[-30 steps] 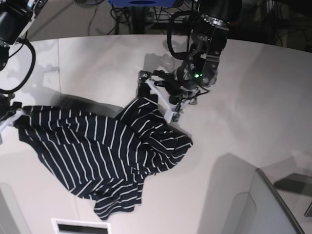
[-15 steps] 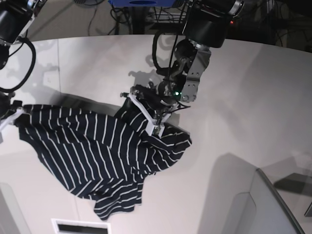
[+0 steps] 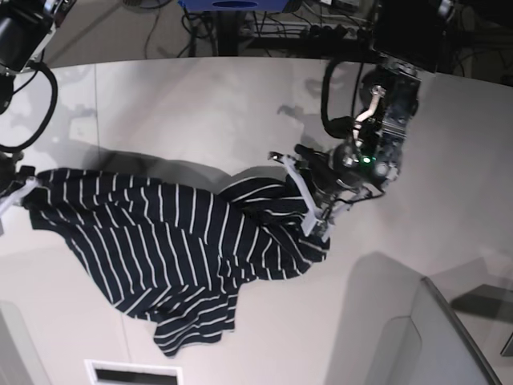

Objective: Layout the t-shirt on the table in an organized manner, then fold the t-shirt properly
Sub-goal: 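Drag the grasped shirt edge with the left gripper away from the right gripper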

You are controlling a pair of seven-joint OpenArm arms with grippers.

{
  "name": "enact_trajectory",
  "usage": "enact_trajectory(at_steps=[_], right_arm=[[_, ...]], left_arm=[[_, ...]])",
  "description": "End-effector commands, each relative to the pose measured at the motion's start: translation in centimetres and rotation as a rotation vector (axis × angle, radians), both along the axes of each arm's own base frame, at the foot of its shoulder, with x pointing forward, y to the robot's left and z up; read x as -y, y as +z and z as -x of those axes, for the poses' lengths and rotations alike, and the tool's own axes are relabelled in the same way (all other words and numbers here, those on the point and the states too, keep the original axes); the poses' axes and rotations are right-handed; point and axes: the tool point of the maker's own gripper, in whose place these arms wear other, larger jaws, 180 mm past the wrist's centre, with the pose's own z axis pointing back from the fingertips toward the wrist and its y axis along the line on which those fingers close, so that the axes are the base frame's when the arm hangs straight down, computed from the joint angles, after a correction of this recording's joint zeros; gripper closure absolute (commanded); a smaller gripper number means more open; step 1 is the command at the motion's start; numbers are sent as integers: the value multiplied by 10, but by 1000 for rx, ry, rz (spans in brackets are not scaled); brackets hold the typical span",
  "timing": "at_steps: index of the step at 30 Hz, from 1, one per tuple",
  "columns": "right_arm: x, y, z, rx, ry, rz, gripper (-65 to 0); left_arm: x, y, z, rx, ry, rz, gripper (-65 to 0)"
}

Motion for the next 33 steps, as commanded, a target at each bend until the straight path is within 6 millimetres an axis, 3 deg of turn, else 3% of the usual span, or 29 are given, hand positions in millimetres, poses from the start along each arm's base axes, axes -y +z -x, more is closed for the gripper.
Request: enact_trajectory(at_steps=[1, 7, 16, 25, 33], right_arm=[[7, 14, -10, 52, -2, 11, -2], [18, -5, -8, -34, -23, 62, -2], [35, 1, -18, -70, -39, 184, -2], [37, 6, -23, -57, -42, 191, -2], [36, 5, -22, -60, -41, 189, -2]], left_arm=[[-6, 13, -6, 26, -6, -19, 0], [-39, 37, -1, 20, -42, -143, 0], [-88, 40, 7, 7, -36, -264, 0], [-152, 62, -2, 46, 123, -314, 0], [-184, 80, -8, 71, 132, -396, 0]])
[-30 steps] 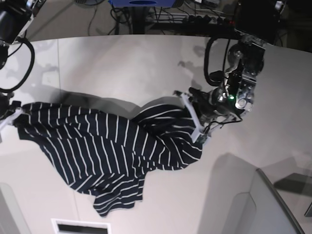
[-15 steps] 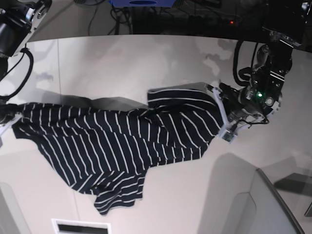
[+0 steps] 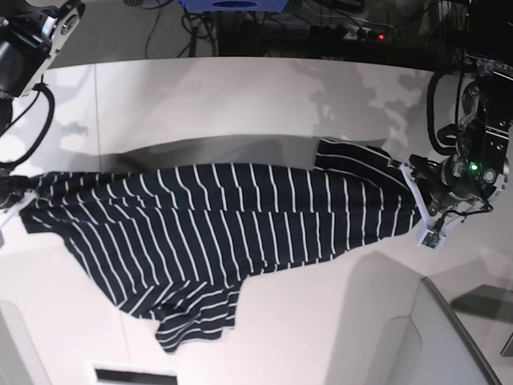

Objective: Layout the t-shirt on the table in an organized manner, then fold the t-shirt properly
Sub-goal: 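Drag the grasped shirt edge with the left gripper away from the right gripper, then lower the shirt edge and open the left gripper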

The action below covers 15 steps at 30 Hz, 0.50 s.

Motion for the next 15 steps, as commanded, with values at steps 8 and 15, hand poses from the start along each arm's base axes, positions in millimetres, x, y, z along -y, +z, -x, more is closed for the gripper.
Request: enact_trajectory(at_steps=[8, 15], right_arm=[[8, 15, -9, 41, -2, 25, -2], [-1, 7, -4, 28, 3, 4, -2]], left_arm=[[-47, 40, -20, 93, 1, -228, 0], [-49, 30, -14, 63, -90, -461, 0]])
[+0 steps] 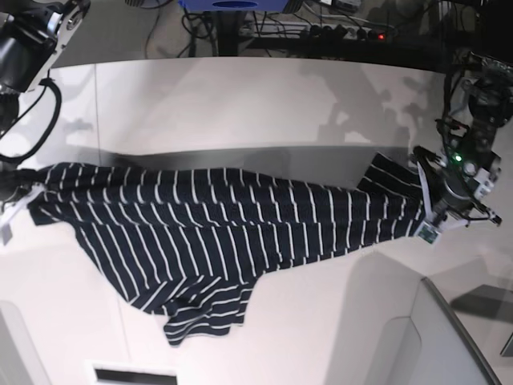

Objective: Layout the t-shirt on the table in an organized manner, then fold the t-shirt properly
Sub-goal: 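Lower the shirt edge and open the left gripper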

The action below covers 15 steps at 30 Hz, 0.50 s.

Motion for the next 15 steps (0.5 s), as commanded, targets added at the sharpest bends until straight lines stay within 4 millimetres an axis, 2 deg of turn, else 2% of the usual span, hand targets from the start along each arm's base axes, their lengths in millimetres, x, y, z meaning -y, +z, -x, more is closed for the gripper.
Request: enact_trajectory(at_steps=[1, 6, 8, 11, 13, 15], right_arm=[[9, 18, -13, 61, -4, 27, -2], [-20, 2, -9, 21, 86, 23, -2], [-29, -2, -9, 18, 89, 3, -2], [-34, -7, -5, 9, 94, -7, -2], [-35, -6, -6, 25, 95, -6, -2], [-33, -6, -7, 35, 91, -5, -2]], left_arm=[[-11, 18, -10, 53, 4, -67, -31], [-15, 14, -2, 59, 6, -183, -346], [-17, 14, 3, 55, 5, -230, -451], [-33, 7, 14, 17, 15, -317, -596], [-42, 8, 15, 11, 28, -355, -650], [-53, 12, 20, 22, 78, -353, -650]])
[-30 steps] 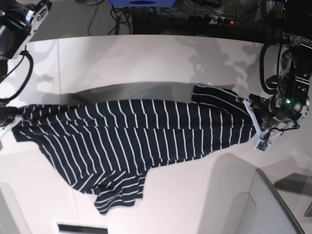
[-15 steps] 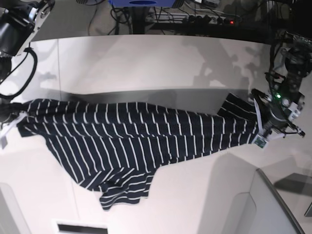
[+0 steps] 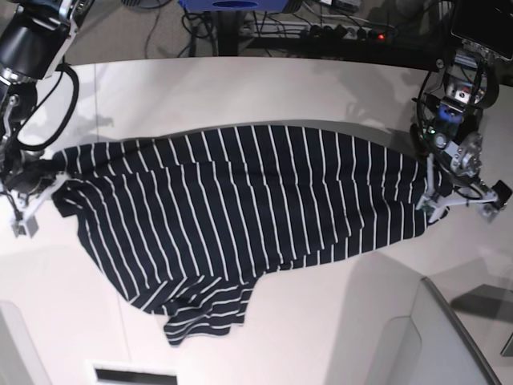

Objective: Layout the t-shirt on the table in an organized manner, then fold the t-shirt properly
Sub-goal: 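Lower the shirt edge and open the left gripper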

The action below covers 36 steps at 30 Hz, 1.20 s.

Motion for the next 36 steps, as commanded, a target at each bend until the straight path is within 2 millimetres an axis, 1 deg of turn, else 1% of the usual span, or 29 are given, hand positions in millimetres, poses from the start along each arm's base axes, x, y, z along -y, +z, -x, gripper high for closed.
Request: enact_trajectory(at_steps=[1, 2, 3, 5, 6, 9, 10, 11, 12, 13, 15, 17, 18, 20, 22, 23, 25, 27, 28, 31, 32, 36], right_arm=[[6, 15, -12, 57, -4, 14, -2], [7, 15, -12, 58, -4, 15, -2], [7, 15, -13, 60, -4, 15, -2], [7, 16, -14, 66, -5, 15, -2], [7, 18, -16, 71, -5, 15, -2], [5, 21, -20, 81, 2, 16, -2], [5, 22, -21, 84, 1, 15, -2], [5, 22, -22, 86, 1, 14, -2], [5, 22, -23, 86, 3, 14, -2], [5, 22, -22, 84, 3, 14, -2], [5, 22, -22, 84, 3, 14, -2], [5, 22, -22, 84, 3, 14, -2], [5, 22, -22, 84, 3, 14, -2], [5, 22, -22, 84, 3, 14, -2], [5, 22, -22, 84, 3, 14, -2], [5, 22, -22, 84, 3, 14, -2], [5, 22, -22, 84, 3, 14, -2], [4, 22, -23, 85, 4, 12, -2], [4, 22, -23, 85, 4, 12, -2], [4, 22, -23, 85, 4, 12, -2], [3, 22, -23, 86, 5, 9, -2], [-3, 20, -23, 86, 5, -4, -2]], left_arm=[[-16, 22, -3, 64, 42, -39, -650], [-21, 31, -3, 105, 71, -23, -650], [-20, 38, -6, 149, 80, -2, -650], [-15, 52, -8, 246, 87, 49, -650], [-10, 59, -10, 290, 74, 72, -650], [5, 68, -15, 378, 46, 131, -650], [8, 68, -16, 394, 49, 147, -650], [6, 69, -17, 409, 60, 155, -650], [3, 67, -17, 409, 73, 159, -650], [0, 61, -15, 393, 83, 157, -650], [-7, 52, -20, 375, 93, 159, -650], [-19, 38, -19, 344, 130, 155, -650], [-24, 36, -18, 341, 148, 159, -650], [-34, 37, -16, 351, 180, 157, -650], [-40, 36, -16, 352, 201, 157, -650], [-44, 31, -17, 340, 216, 159, -650], [-58, 17, -18, 294, 253, 154, -650], [-68, -1, -17, 248, 300, 165, -650], [-72, -6, -18, 234, 317, 171, -650], [-74, -19, -29, 233, 328, 207, -650], [-74, -20, -34, 237, 325, 214, -650], [-61, -24, -53, 254, 331, 266, -650]])
